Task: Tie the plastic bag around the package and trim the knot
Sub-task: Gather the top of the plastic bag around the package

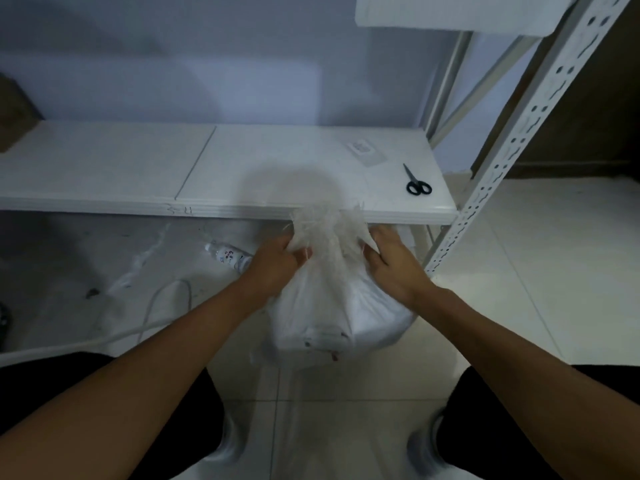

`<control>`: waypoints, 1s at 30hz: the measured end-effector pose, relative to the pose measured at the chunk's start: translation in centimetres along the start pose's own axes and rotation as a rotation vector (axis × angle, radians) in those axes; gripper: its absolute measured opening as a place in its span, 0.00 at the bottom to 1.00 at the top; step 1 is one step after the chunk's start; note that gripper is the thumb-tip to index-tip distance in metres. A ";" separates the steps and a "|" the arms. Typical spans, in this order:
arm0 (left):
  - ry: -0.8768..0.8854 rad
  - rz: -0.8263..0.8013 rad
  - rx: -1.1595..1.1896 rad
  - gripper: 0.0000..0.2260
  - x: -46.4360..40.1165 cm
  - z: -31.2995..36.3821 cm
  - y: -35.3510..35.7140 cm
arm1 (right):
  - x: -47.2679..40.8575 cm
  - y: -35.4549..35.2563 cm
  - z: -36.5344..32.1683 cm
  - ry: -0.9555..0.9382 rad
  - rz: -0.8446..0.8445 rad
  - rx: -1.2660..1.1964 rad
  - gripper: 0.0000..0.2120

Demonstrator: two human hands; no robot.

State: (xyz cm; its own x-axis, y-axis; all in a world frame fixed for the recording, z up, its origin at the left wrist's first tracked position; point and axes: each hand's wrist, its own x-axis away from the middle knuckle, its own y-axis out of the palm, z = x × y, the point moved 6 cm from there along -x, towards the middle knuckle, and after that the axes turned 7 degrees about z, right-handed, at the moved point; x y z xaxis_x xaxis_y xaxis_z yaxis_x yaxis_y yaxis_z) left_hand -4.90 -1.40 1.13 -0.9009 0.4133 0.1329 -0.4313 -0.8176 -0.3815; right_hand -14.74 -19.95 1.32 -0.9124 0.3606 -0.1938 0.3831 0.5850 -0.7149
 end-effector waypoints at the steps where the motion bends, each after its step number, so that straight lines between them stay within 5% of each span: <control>1: 0.033 0.003 0.029 0.14 0.4 0.9 -0.2 | 0.1 -0.6 -1.1 0.009 -0.010 -0.048 0.17; 7: 0.065 0.055 0.183 0.06 1.0 3.3 -1.0 | 1.7 -2.0 -5.5 -0.230 -0.162 0.167 0.48; 14: -0.017 0.060 0.362 0.10 1.5 4.4 -0.3 | 0.6 -4.2 -5.4 -0.058 0.077 -0.155 0.17; 19: -0.198 -0.060 0.519 0.13 1.5 3.5 0.7 | 0.0 -4.8 -5.7 0.011 0.111 -0.299 0.14; 23: -0.041 -0.333 0.405 0.18 2.1 4.5 2.4 | 0.1 -4.5 -4.3 0.055 0.127 -0.334 0.17; 27: 0.276 -0.039 -0.023 0.03 2.1 4.6 2.3 | 0.5 -3.5 -4.2 0.049 0.138 -0.357 0.15; 30: 0.280 0.063 -0.016 0.10 1.8 4.0 2.0 | 1.0 -2.0 -4.5 0.039 0.107 -0.350 0.17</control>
State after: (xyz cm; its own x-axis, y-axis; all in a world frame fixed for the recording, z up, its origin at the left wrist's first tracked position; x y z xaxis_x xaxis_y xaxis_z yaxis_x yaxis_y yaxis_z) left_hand -7.64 -3.91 4.26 -0.8765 0.4578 -0.1486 -0.3717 -0.8400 -0.3953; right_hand -15.75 -17.51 5.55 -0.8611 0.4562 -0.2243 0.5079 0.7534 -0.4176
